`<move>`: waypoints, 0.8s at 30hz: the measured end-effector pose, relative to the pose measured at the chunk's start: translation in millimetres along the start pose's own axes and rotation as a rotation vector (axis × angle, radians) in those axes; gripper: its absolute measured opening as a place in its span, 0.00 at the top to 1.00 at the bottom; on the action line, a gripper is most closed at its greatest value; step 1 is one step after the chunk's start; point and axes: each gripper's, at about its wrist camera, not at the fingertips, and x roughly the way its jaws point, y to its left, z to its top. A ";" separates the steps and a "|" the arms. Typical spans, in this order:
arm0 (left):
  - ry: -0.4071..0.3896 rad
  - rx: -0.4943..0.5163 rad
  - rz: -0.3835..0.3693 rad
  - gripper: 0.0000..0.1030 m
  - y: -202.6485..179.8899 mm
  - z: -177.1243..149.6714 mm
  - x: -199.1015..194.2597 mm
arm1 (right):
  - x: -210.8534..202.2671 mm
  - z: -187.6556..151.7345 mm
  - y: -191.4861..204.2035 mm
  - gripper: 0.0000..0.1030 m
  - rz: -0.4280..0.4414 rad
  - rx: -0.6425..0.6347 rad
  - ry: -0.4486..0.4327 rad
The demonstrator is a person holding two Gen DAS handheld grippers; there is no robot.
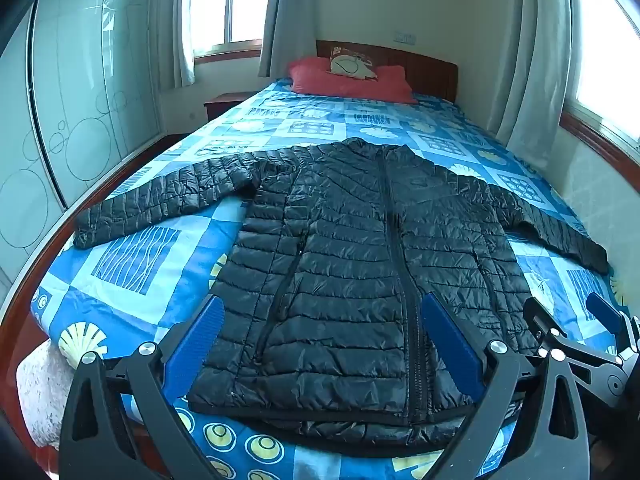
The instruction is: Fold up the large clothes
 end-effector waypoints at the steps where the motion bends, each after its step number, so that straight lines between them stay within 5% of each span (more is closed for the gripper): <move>1: 0.001 0.001 0.000 0.05 -0.1 -0.2 0.0 | 0.0 0.0 0.1 0.02 0.000 0.000 0.000; 24: 0.009 0.006 0.006 0.05 4.6 -1.5 -1.0 | -1.4 0.1 0.5 0.02 0.000 0.000 -0.003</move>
